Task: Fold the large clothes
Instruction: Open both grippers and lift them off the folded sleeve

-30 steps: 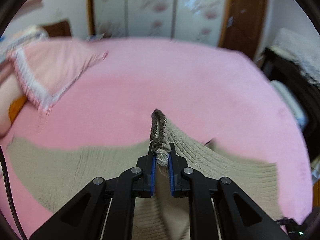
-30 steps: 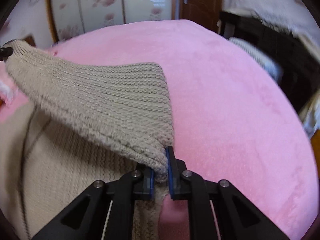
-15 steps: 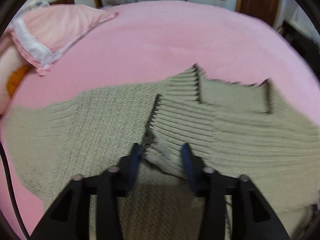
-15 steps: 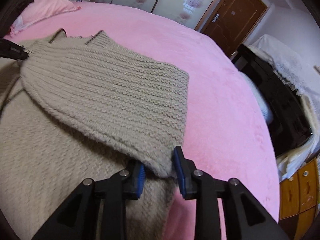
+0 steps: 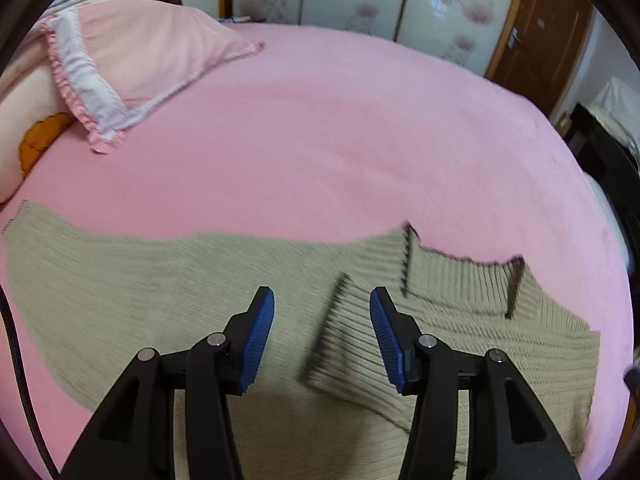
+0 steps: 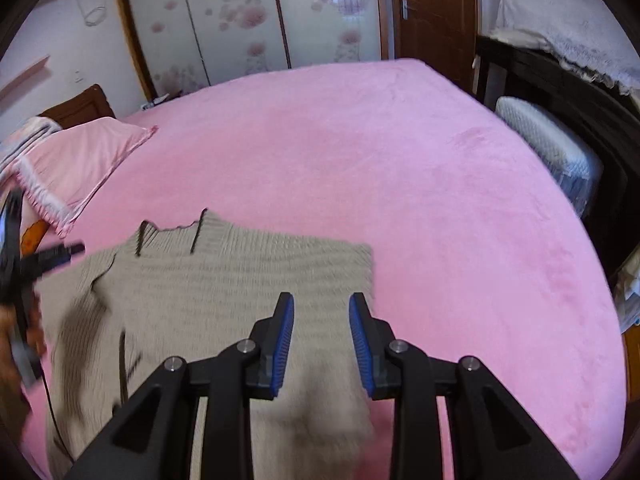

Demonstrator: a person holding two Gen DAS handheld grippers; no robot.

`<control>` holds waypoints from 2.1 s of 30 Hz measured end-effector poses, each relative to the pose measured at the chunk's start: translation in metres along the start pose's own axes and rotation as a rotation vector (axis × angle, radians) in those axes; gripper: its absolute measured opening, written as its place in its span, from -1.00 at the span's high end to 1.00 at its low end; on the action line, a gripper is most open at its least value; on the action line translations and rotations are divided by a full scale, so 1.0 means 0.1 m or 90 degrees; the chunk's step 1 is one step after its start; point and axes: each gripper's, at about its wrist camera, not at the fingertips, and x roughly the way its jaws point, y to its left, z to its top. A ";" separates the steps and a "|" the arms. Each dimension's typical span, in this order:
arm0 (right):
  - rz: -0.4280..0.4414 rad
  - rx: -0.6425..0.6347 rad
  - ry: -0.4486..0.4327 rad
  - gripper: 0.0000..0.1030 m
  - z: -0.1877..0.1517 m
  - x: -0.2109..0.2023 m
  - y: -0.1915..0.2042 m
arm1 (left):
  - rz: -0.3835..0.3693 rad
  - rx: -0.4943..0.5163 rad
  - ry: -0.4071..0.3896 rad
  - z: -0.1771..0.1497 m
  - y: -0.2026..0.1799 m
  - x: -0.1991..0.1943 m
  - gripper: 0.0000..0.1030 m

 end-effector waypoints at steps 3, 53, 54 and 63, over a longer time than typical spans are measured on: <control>0.004 0.004 0.027 0.45 0.11 0.36 0.12 | -0.001 0.026 0.021 -0.13 -0.25 0.18 0.06; 0.050 0.043 0.060 0.79 -0.94 -0.52 0.01 | -0.011 0.123 0.025 -0.87 -0.39 -0.81 -0.59; 0.054 0.042 0.057 0.79 -0.95 -0.58 0.04 | -0.015 0.133 0.019 -0.89 -0.40 -0.95 -0.60; 0.091 0.051 0.032 0.38 -1.05 -1.24 0.33 | -0.083 0.156 -0.030 -1.15 -0.26 -2.01 -0.72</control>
